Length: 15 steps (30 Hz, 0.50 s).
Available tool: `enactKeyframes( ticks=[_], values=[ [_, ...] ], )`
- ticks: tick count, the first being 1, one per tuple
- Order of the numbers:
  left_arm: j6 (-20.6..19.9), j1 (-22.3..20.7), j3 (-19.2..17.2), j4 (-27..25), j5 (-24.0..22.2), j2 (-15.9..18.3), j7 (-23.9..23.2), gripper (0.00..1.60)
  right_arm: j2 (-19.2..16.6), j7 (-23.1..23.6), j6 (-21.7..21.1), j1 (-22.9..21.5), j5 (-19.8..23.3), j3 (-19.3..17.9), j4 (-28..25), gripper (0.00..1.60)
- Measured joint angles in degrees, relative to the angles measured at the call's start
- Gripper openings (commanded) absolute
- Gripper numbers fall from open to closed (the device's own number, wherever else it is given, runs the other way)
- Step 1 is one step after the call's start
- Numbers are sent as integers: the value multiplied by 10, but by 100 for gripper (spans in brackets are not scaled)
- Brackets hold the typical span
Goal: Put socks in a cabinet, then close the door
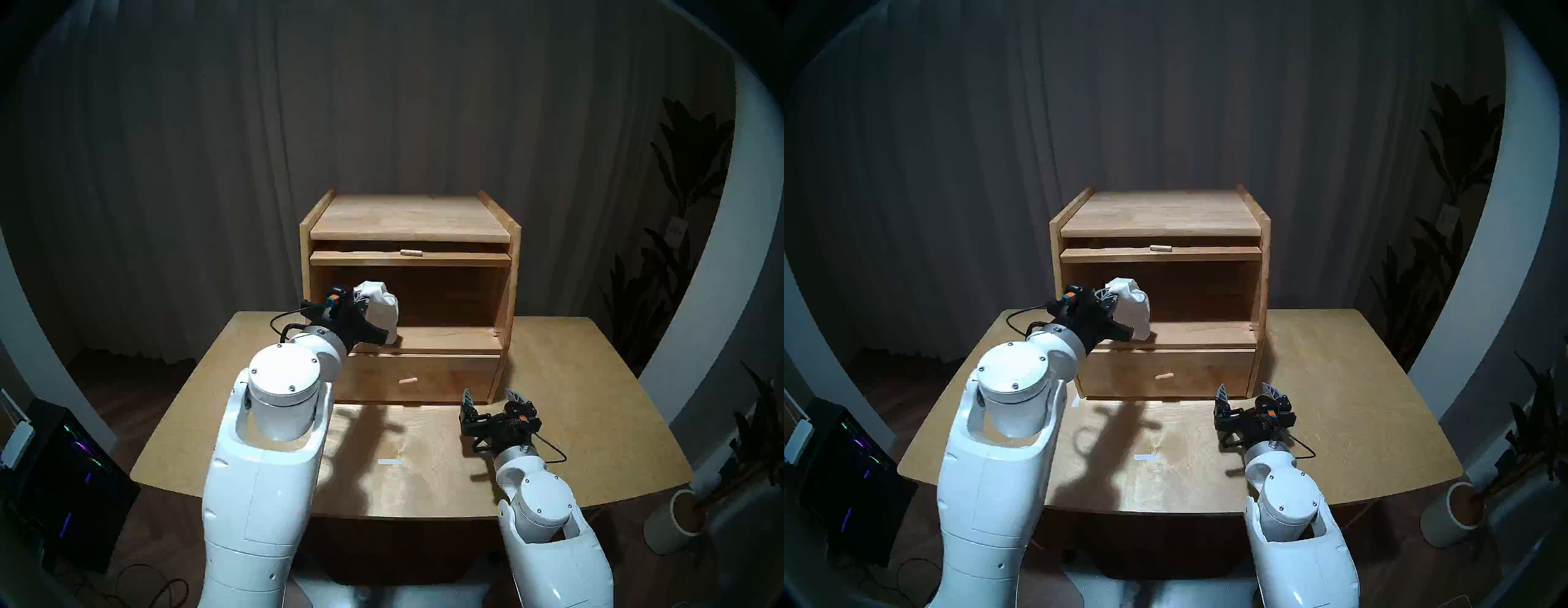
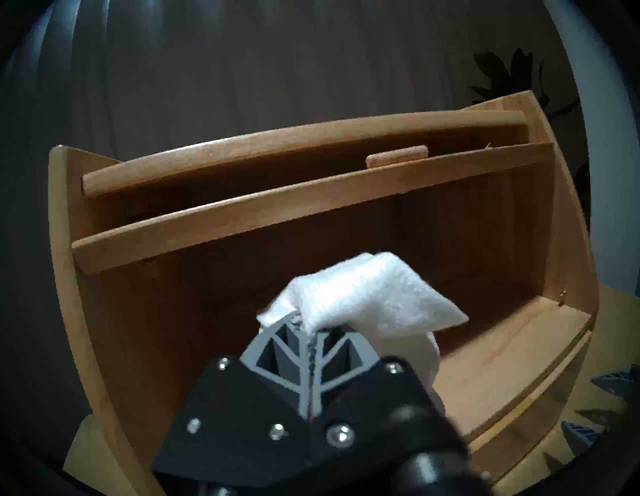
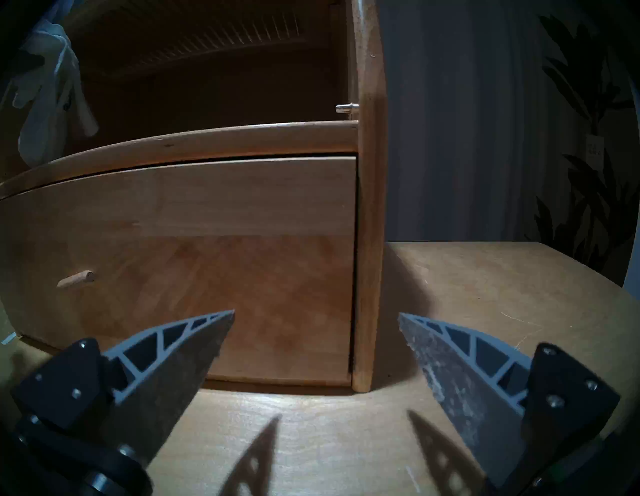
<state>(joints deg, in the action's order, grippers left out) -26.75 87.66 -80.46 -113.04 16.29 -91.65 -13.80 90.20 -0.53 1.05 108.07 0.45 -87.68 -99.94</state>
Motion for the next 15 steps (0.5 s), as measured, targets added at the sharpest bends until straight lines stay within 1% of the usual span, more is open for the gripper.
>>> enactKeyframes(
  ticks=[2, 8, 15],
  values=[
    [2, -15, 12, 27, 5, -3, 31, 0, 0, 0, 0, 0, 0, 0, 0, 160],
    [3, -46, 33, 83, 7, -9, 89, 0, 0, 0, 0, -1, 0, 0, 0, 160],
    [5, -80, 51, 153, -14, -20, 157, 0, 0, 0, 0, -1, 0, 0, 0, 160]
  ],
)
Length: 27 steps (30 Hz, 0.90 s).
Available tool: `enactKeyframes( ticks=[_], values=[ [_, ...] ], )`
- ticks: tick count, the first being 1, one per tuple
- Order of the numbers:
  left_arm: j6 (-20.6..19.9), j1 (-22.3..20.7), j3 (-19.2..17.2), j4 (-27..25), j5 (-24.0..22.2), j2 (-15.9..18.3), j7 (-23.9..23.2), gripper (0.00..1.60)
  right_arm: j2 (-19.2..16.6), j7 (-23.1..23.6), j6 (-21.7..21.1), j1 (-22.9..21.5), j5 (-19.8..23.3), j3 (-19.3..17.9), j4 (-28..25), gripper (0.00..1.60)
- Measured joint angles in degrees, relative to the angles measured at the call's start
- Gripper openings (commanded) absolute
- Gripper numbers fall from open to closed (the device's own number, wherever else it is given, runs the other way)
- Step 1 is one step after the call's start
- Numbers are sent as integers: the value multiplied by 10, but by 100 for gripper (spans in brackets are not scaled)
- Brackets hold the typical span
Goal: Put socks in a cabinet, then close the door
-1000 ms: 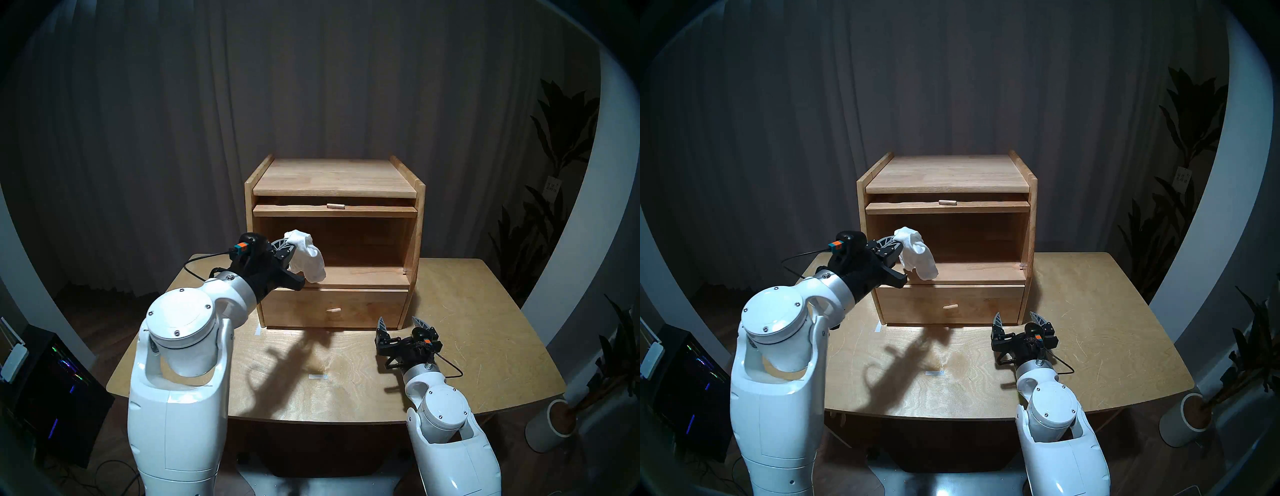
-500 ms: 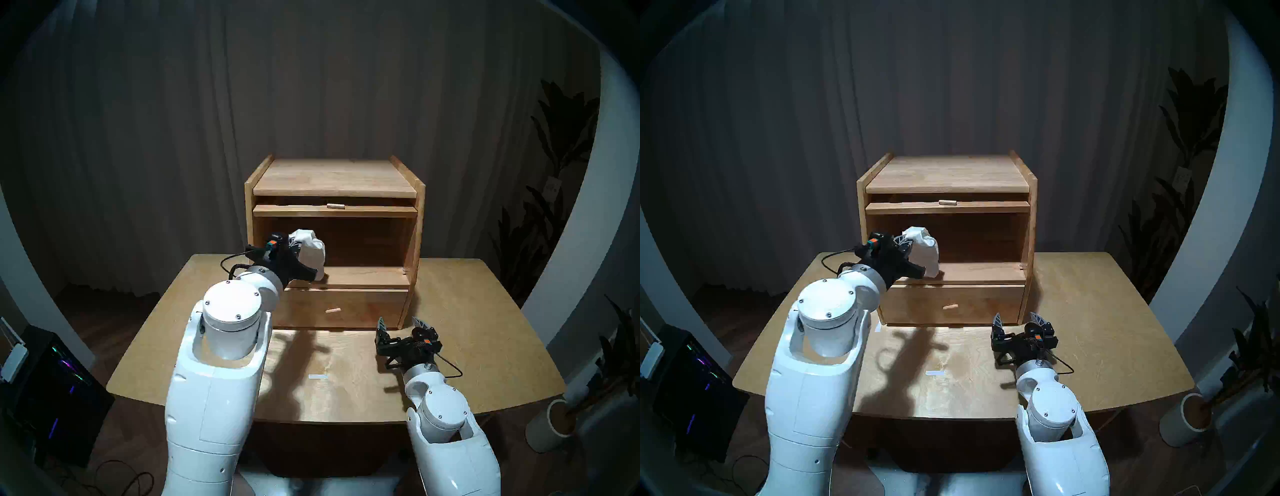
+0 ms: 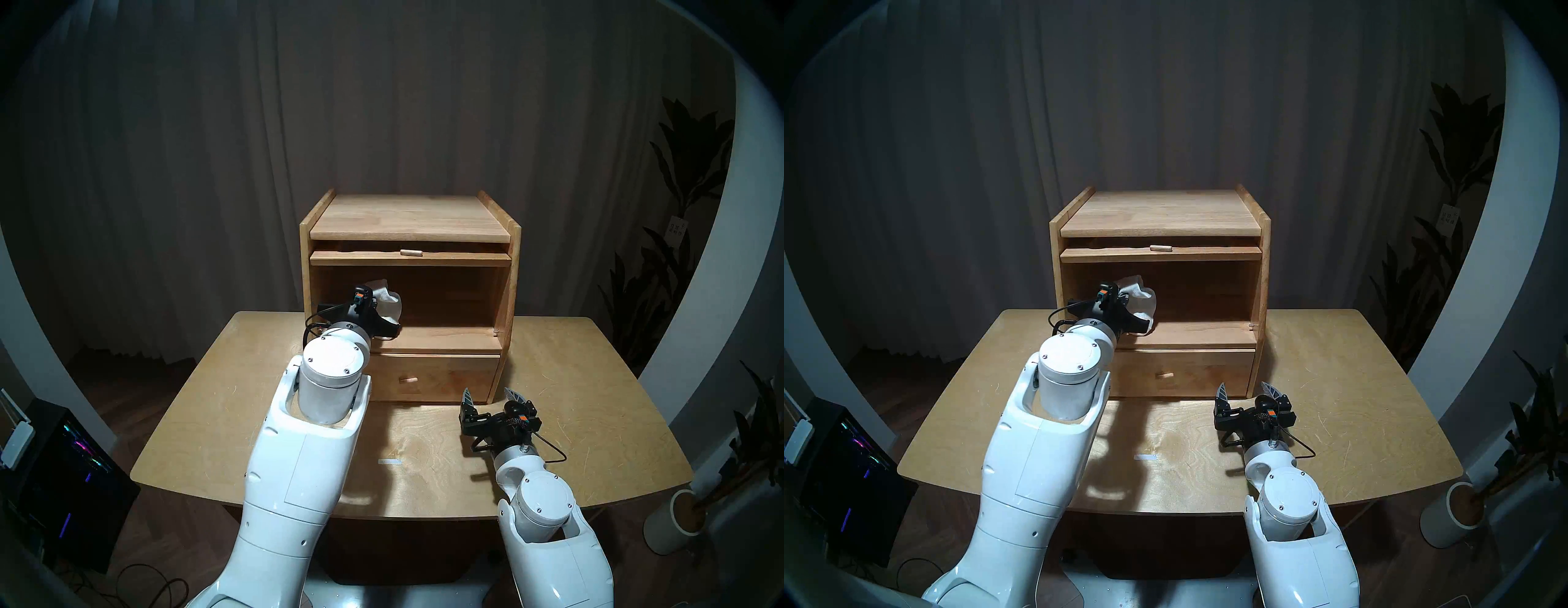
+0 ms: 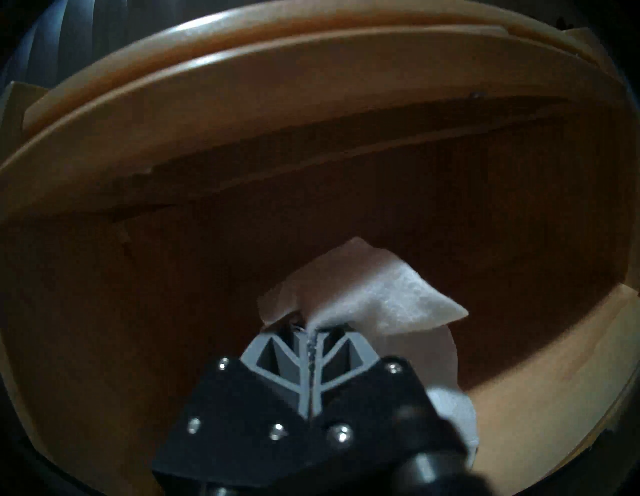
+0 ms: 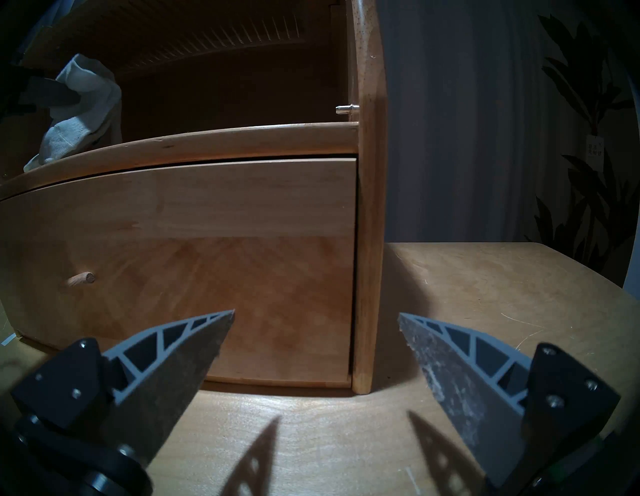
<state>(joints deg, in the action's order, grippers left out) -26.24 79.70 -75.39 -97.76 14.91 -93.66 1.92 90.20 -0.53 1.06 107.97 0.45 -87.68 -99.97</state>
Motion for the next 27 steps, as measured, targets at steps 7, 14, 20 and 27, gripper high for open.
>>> enactKeyframes(
  ticks=[7, 14, 20, 27],
  values=[
    [8, -34, 11, 62, -32, -15, 68, 0, 0, 0, 0, 0, 0, 0, -1, 160],
    [24, -65, 21, 108, -62, -32, 132, 0, 0, 0, 0, 0, 0, 0, -1, 160],
    [45, -89, 31, 144, -83, -47, 188, 0, 0, 0, 0, 0, 0, 0, -2, 160],
    [93, -120, 44, 189, -100, -69, 268, 0, 0, 0, 0, 1, 0, 0, -5, 160]
  ],
)
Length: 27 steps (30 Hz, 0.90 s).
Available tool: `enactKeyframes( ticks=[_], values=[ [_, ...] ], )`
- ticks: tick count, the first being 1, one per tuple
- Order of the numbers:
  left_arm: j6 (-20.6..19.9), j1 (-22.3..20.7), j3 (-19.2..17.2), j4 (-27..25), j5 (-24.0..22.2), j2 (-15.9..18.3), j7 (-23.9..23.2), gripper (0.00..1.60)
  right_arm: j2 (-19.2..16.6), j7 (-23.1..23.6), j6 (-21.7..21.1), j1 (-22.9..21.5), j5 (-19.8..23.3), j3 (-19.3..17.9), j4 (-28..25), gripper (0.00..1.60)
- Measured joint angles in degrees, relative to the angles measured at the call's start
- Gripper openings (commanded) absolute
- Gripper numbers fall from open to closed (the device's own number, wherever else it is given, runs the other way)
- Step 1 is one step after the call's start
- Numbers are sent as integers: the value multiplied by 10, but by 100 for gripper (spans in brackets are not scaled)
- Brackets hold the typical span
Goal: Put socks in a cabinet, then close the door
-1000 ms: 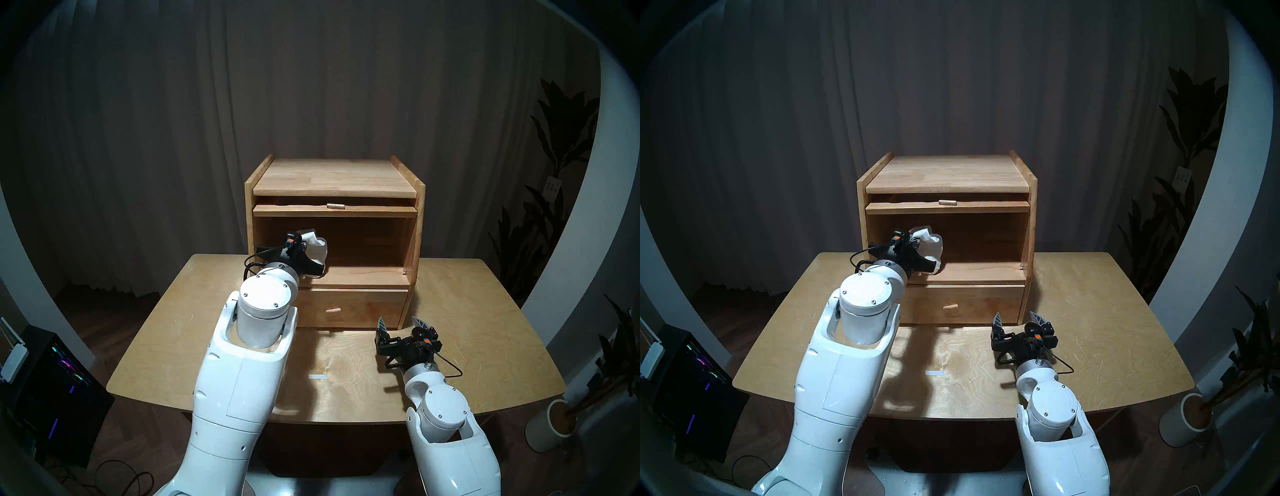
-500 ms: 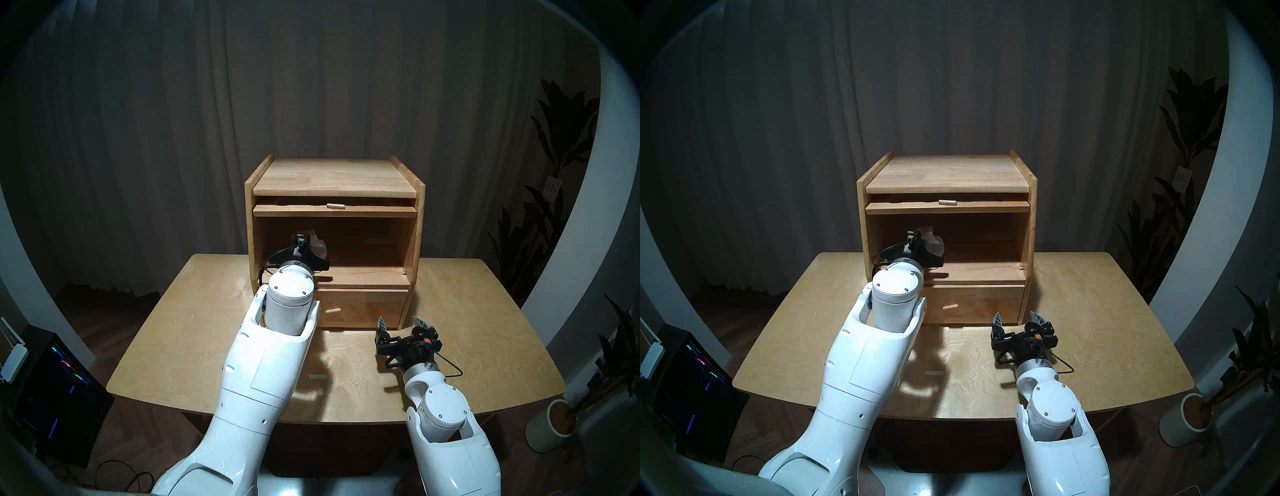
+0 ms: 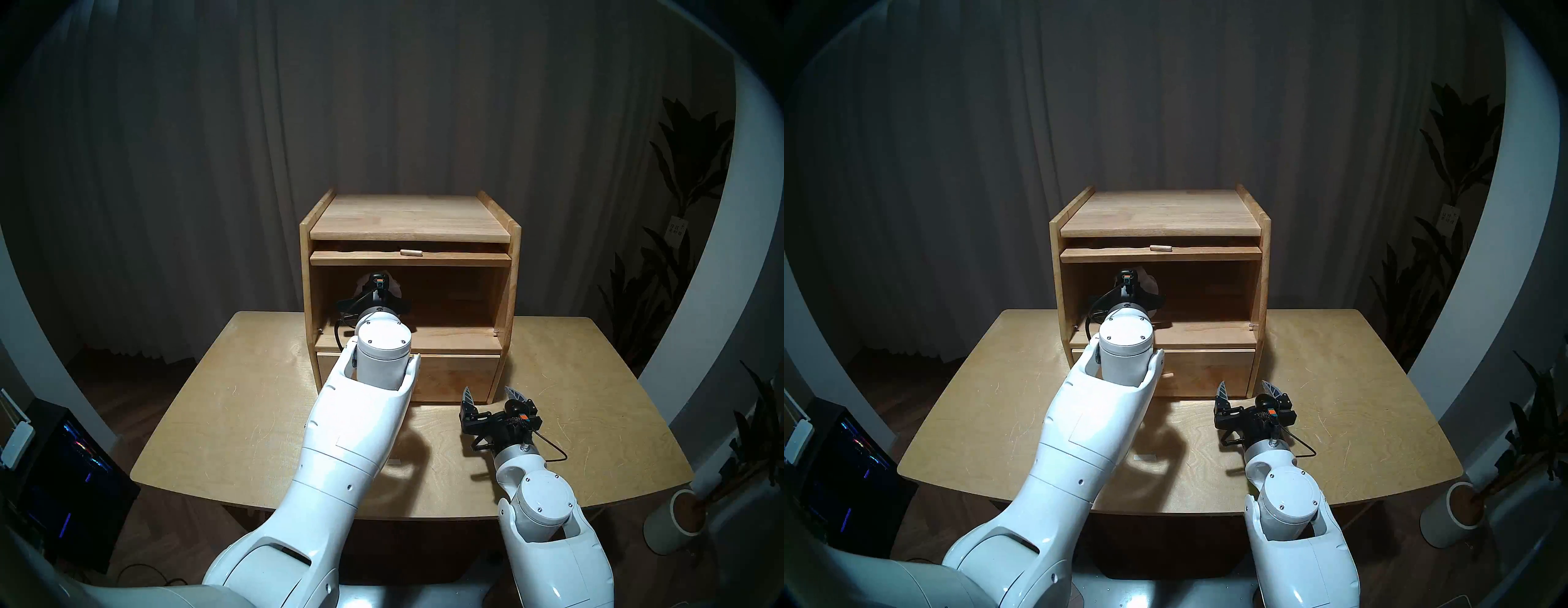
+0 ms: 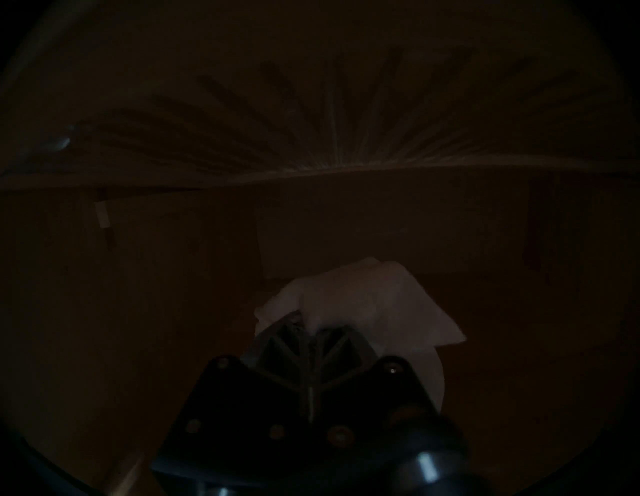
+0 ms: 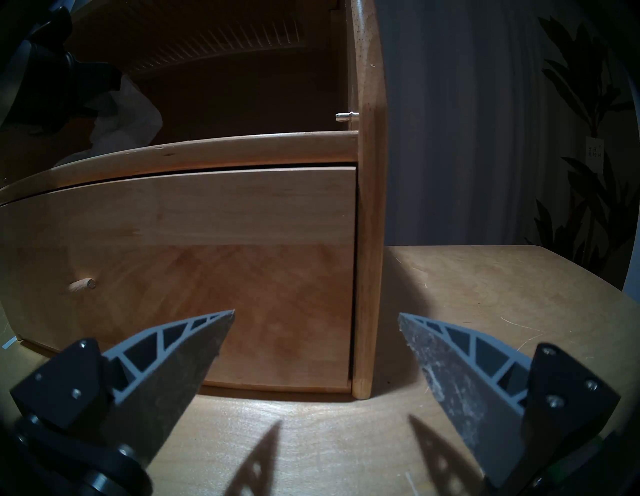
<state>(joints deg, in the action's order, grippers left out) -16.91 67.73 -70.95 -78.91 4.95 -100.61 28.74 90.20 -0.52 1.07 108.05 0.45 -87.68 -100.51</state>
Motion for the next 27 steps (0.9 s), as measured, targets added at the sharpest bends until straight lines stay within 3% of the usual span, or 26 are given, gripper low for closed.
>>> enactKeyframes(
  ticks=[1, 2, 3, 9, 14, 27],
  values=[
    [5, -2, 1, 4, -1, -2, 7, 0, 0, 0, 0, 0, 0, 0, 0, 160],
    [13, -5, 3, 9, -3, -4, 16, 152, 0, 0, 0, 0, 0, 0, -1, 160],
    [22, -8, 5, 15, -4, -7, 27, 160, 0, 0, 0, 1, 0, 0, -2, 160],
    [74, -13, 25, 30, -13, -11, 90, 160, 0, 0, 0, 3, 0, 0, -6, 160],
    [113, 5, 67, 24, -32, 8, 134, 160, 0, 0, 0, 5, 0, 0, -9, 160],
    [157, 96, 198, -48, -83, 81, 130, 160, 0, 0, 0, 6, 0, 0, -9, 160]
  ],
)
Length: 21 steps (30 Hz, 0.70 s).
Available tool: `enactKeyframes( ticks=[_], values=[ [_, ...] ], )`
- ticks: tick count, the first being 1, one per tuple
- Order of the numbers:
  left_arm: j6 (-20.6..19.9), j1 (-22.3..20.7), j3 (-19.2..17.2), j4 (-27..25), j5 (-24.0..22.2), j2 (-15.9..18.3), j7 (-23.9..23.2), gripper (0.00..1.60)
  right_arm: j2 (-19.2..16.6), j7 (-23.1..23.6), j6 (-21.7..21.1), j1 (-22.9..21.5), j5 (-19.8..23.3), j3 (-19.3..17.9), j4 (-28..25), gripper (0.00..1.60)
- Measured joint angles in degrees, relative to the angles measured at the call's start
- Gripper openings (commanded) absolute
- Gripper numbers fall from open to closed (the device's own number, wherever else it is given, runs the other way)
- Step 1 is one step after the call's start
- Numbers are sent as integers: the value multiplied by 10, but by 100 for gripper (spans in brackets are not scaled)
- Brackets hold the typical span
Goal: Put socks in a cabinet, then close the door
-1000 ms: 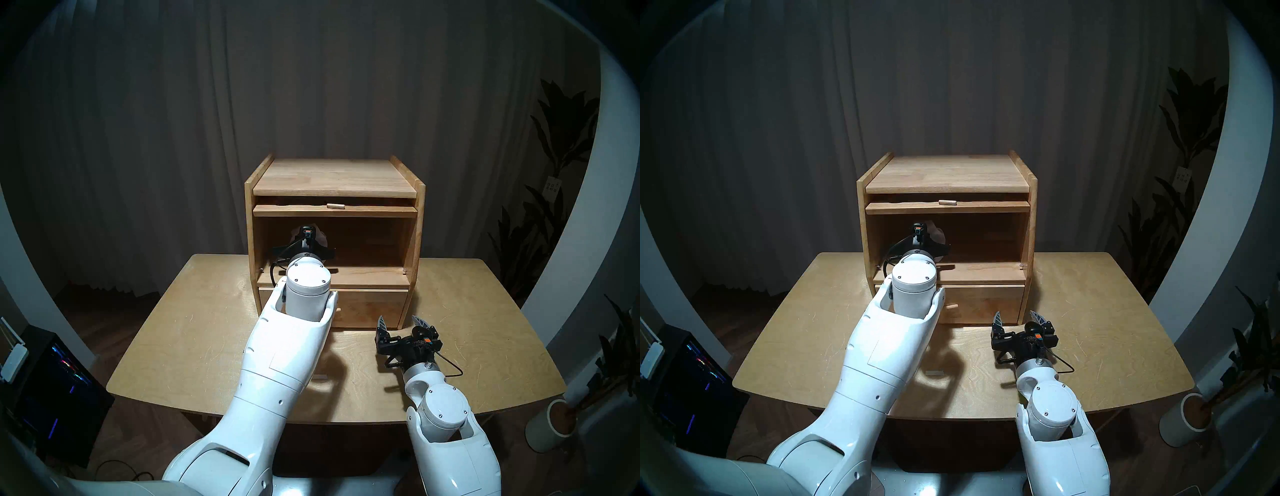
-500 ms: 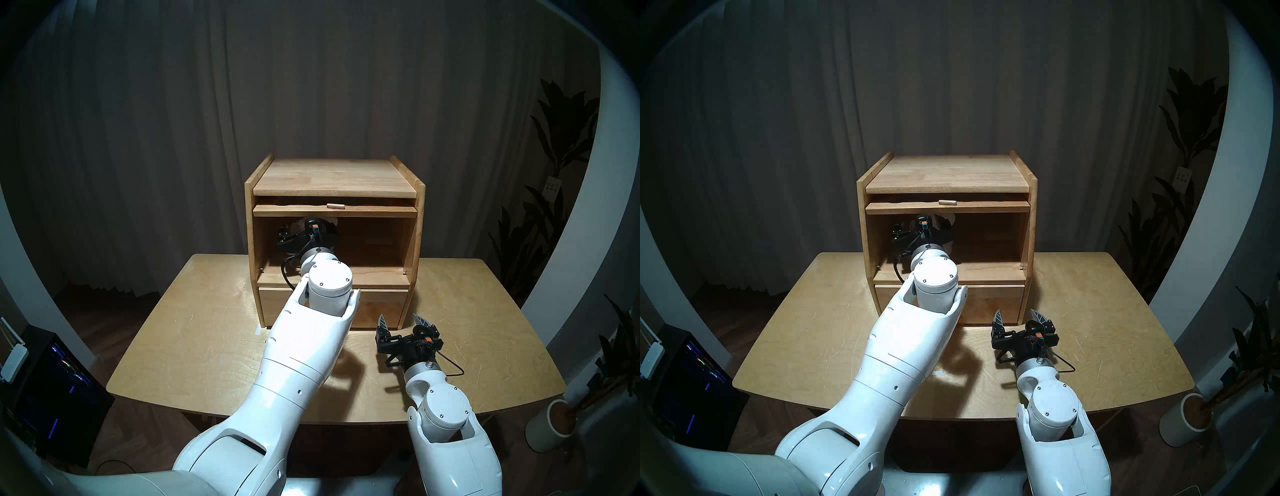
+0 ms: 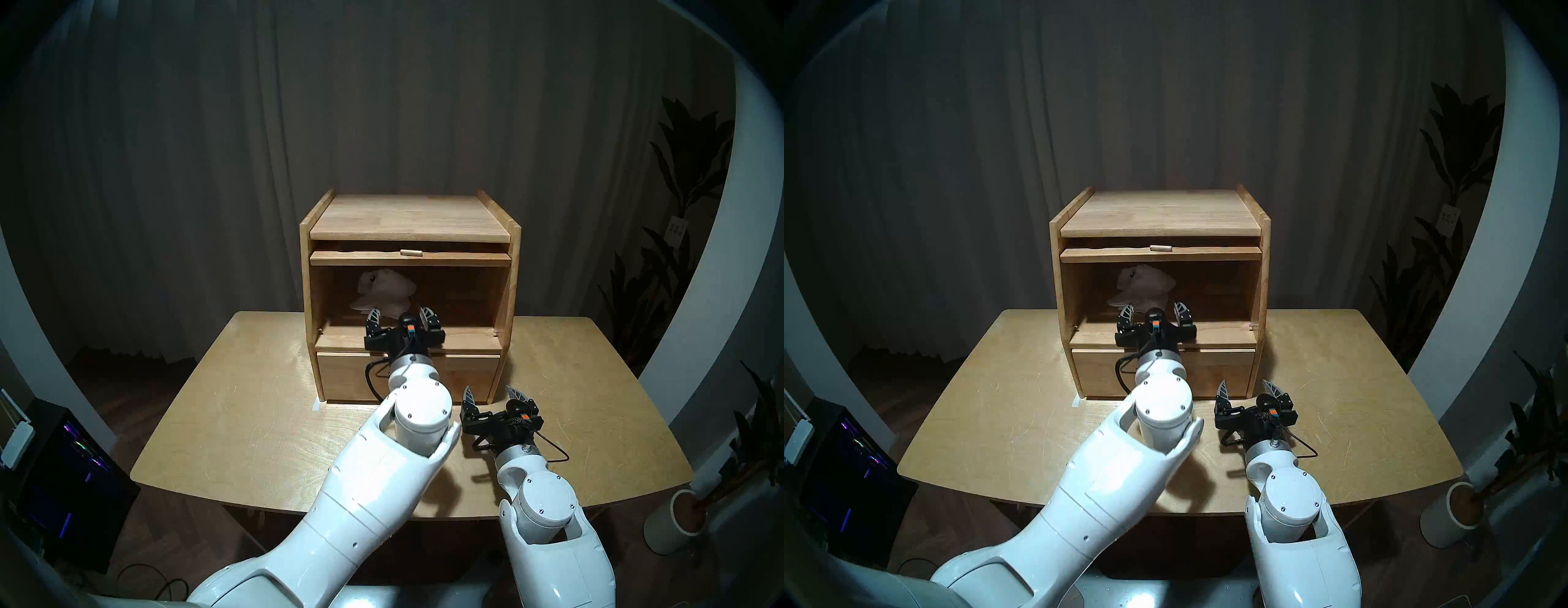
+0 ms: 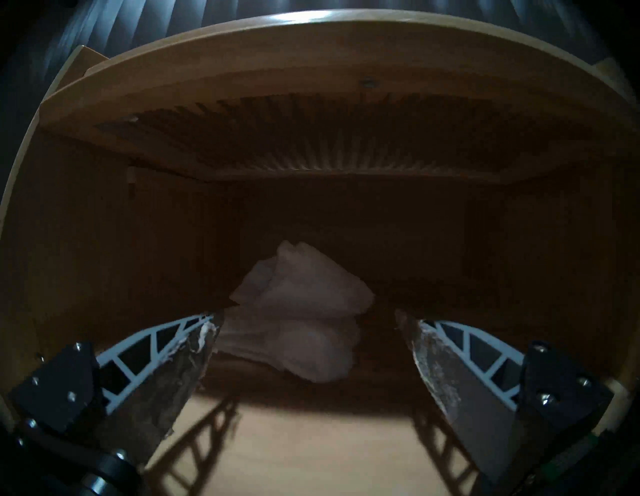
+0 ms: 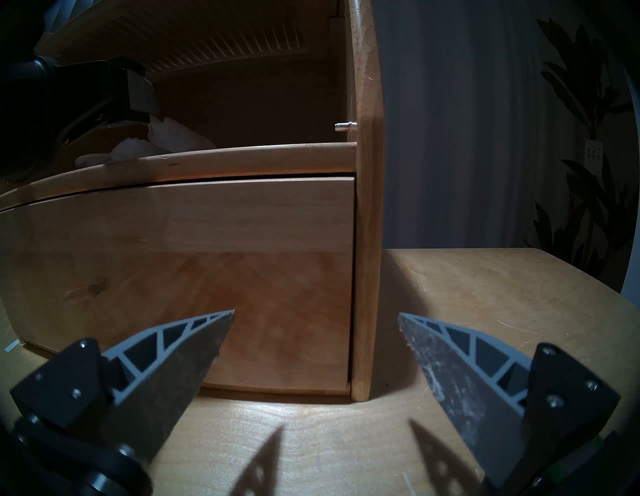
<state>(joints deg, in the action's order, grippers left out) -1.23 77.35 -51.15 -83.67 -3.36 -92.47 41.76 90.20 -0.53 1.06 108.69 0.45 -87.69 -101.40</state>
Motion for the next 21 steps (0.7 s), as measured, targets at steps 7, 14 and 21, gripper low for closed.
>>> enactKeyframes(
  ticks=[7, 14, 21],
  values=[
    [43, 26, 56, -50, 7, 36, 9, 160, 0, 0, 0, 0, 0, 0, 1, 160],
    [85, 40, 85, -106, 32, 68, 33, 160, 0, 0, 0, -1, 0, 0, 2, 160],
    [102, 57, 99, -154, 57, 101, 55, 160, 0, 0, 0, -1, 0, 0, 2, 160]
  ],
)
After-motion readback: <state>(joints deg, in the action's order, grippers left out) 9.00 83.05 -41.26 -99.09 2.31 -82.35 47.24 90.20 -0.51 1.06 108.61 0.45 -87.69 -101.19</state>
